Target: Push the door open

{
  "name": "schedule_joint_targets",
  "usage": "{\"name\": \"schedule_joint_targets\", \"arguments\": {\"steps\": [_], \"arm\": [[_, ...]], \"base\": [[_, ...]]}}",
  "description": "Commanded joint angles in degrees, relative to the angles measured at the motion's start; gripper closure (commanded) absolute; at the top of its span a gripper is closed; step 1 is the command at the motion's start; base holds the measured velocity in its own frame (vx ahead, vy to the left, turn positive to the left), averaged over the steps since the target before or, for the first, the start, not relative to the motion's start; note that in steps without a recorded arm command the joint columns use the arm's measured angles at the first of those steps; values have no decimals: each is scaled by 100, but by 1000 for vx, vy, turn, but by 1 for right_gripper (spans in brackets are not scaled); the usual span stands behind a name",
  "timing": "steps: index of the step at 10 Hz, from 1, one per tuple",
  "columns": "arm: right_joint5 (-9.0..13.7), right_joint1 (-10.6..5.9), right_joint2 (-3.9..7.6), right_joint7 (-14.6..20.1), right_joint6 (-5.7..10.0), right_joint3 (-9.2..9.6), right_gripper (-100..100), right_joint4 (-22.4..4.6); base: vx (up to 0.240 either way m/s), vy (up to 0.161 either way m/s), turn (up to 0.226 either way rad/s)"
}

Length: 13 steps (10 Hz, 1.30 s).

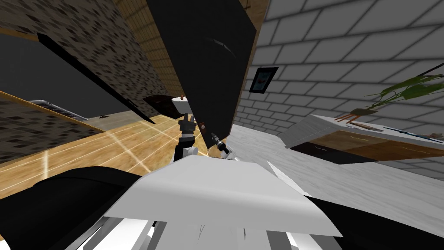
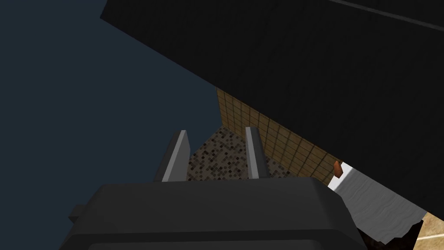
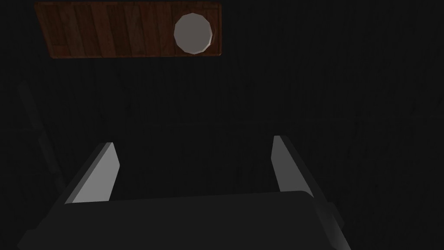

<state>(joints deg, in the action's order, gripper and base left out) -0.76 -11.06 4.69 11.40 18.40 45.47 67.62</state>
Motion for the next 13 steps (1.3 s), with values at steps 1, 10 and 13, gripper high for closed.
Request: {"name": "schedule_joint_targets", "arguments": {"steps": [1, 10, 13], "arm": [[0, 0, 0, 0, 0, 0, -100, 0], [-30, -66, -155, -119, 110, -216, -100, -263], [-34, -76, -205, -134, 121, -245, -100, -294]], "base": [[-87, -30, -8], [141, 166, 31], [103, 138, 21]]}}
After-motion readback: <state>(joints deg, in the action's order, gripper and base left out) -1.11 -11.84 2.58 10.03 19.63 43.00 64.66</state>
